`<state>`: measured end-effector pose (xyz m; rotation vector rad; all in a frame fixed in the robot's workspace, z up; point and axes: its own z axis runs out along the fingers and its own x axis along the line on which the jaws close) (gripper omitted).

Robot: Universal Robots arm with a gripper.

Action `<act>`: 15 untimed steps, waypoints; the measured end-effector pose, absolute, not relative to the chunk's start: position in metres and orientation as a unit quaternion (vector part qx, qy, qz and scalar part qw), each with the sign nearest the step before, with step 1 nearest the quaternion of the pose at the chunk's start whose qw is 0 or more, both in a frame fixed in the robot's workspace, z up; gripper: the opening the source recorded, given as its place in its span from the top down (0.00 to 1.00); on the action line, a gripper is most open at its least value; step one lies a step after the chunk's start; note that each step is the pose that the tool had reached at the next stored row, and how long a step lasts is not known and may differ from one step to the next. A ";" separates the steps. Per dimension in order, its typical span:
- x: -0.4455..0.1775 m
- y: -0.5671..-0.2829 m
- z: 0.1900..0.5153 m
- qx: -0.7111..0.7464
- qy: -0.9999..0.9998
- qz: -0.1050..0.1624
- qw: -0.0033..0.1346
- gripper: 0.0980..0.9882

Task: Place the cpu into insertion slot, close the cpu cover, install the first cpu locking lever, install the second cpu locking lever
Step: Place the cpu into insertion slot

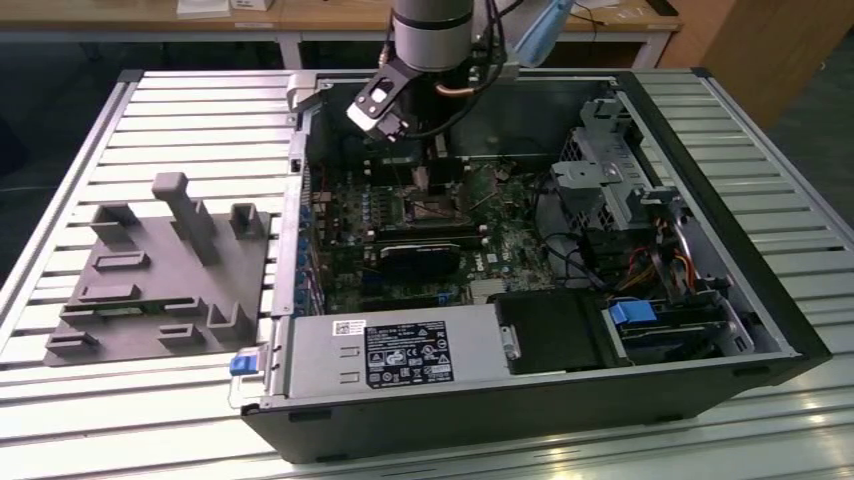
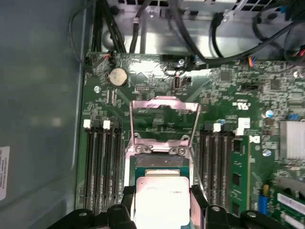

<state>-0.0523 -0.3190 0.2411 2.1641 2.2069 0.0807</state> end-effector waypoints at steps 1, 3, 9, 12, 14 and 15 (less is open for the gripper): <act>-0.053 -0.318 0.240 0.700 0.713 0.026 0.025 0.51; -0.054 -0.317 0.242 0.700 0.713 0.026 0.025 0.51; -0.054 -0.318 0.257 0.700 0.713 0.026 0.025 0.51; -0.054 -0.322 0.257 0.700 0.713 0.026 0.025 0.51; -0.053 -0.327 0.256 0.700 0.713 0.026 0.025 0.51; -0.053 -0.327 0.255 0.700 0.713 0.026 0.025 0.51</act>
